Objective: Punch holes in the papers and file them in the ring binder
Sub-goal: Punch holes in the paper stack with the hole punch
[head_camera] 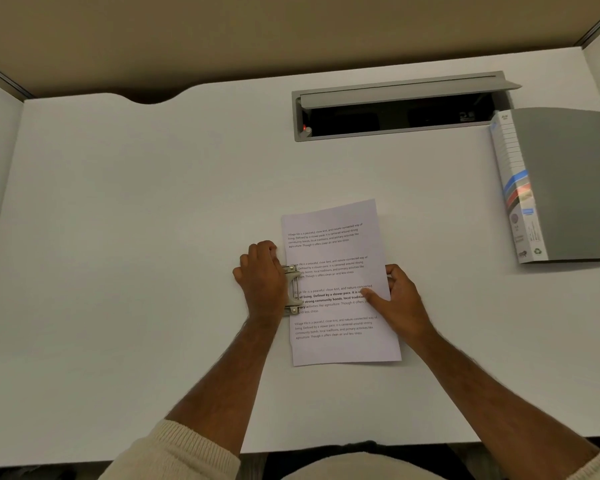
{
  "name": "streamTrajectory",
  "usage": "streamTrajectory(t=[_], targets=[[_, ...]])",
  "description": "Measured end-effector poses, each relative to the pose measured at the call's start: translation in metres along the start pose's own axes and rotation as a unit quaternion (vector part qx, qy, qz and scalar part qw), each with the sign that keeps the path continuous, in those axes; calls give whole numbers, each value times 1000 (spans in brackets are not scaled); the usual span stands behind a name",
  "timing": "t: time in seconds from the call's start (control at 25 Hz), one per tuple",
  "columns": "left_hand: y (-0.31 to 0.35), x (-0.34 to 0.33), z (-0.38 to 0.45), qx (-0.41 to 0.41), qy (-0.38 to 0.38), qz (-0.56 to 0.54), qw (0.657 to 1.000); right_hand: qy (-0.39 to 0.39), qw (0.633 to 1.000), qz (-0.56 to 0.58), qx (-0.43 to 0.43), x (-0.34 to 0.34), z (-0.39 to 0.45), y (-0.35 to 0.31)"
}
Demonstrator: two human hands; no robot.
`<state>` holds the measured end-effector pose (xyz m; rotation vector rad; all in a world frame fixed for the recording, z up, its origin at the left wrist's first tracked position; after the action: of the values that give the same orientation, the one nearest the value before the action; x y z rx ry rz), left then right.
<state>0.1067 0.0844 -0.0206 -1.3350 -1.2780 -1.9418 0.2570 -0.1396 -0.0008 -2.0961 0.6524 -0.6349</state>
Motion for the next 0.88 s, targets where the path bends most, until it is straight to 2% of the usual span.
streamTrajectory(t=[0.28, 0.68, 0.88], targets=[[-4, -5, 0, 0, 26, 12, 1000, -1, 1000, 10, 4, 0, 2, 4], [1, 3, 0, 8, -14, -8, 1000, -7, 1000, 10, 8, 1, -2, 0], [4, 9, 2, 70, -61, -82, 992, -11, 1000, 15, 9, 2, -3, -2]])
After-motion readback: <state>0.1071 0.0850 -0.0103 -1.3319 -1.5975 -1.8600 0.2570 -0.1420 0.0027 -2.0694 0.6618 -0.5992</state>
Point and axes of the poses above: each hand's wrist, its own z-axis towards the middle knuckle, its own x-axis out of the back of the hand, y = z × x, the point moved 3 cm from there along z, towards the middle knuckle, and after that the axes turned 2 degrees about -y, right-handed, at the moved point
